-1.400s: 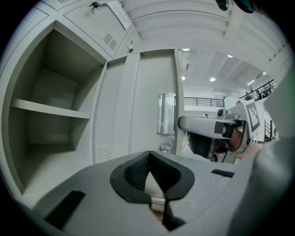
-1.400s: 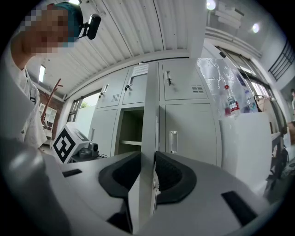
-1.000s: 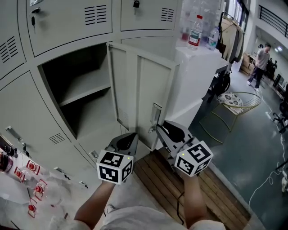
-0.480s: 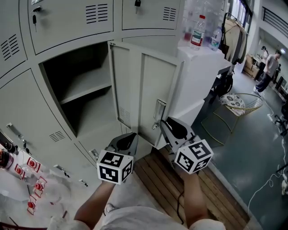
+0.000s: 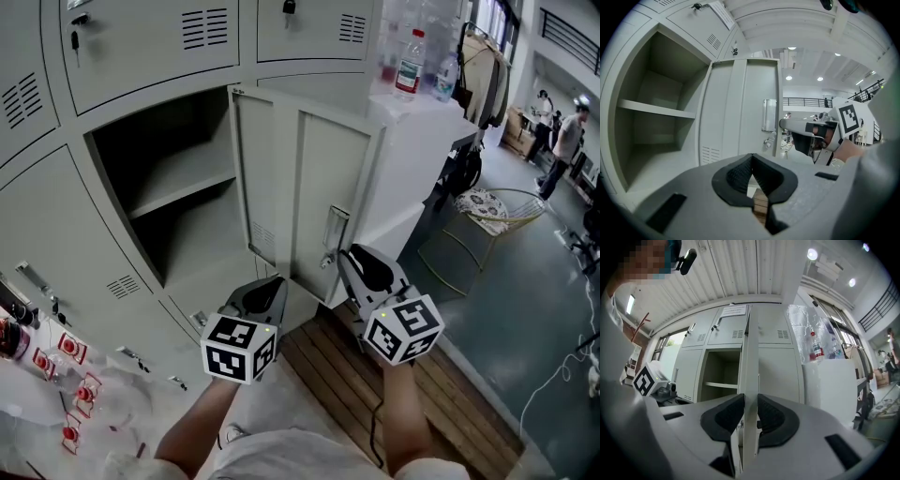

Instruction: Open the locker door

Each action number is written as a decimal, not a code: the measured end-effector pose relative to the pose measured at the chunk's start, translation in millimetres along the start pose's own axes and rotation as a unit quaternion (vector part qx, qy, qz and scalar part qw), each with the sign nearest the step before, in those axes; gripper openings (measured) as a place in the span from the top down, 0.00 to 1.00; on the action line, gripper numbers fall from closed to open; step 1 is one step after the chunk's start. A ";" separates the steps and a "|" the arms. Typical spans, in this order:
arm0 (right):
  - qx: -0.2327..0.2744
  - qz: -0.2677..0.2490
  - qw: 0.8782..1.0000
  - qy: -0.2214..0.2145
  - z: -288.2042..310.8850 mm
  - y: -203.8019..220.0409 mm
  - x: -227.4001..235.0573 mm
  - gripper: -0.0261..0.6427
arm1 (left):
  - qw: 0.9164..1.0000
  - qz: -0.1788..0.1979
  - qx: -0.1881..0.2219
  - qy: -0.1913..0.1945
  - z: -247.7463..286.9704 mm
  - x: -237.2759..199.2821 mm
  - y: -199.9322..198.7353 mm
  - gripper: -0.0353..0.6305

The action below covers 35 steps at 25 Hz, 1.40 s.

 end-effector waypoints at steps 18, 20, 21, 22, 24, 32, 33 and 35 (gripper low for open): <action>-0.012 -0.006 1.000 0.007 -1.1 7.1 -64.6 0.85 | 1.000 -0.004 0.010 0.008 -36.5 -23.2 0.5 0.94; -0.019 -0.003 1.000 0.001 3.6 12.7 -78.2 0.86 | 1.000 -0.005 0.011 0.000 -45.0 -29.4 1.9 0.94; -0.022 -0.003 1.000 -0.003 6.1 15.4 -85.4 0.86 | 1.000 -0.005 0.013 -0.004 -49.4 -32.3 2.4 0.94; -0.025 -0.003 1.000 -0.006 8.7 18.0 -92.4 0.87 | 1.000 -0.005 0.014 -0.009 -53.6 -35.0 2.9 0.94; -0.030 -0.002 0.999 -0.015 14.1 23.1 -105.8 0.88 | 1.000 -0.005 0.016 -0.019 -61.7 -40.4 4.0 0.94; -0.040 0.015 0.998 -0.045 32.6 37.3 -147.1 0.91 | 0.997 -0.009 0.017 -0.071 -94.7 -62.6 11.7 0.94; -0.041 0.017 0.998 -0.049 34.8 38.5 -151.2 0.92 | 0.997 -0.009 0.017 -0.077 -98.7 -64.9 12.8 0.94; -0.042 0.019 0.997 -0.059 39.7 40.8 -159.0 0.93 | 0.996 -0.010 0.015 -0.088 -106.7 -69.5 14.5 0.94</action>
Point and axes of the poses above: the fingertips, and each gripper's own axes: z forward along the fingers, x to its right, y out of its underside, the point moved 6 cm from there along -z, backward along the fingers, and after that the axes turned 5 degrees about z, right-handed, at the moved point
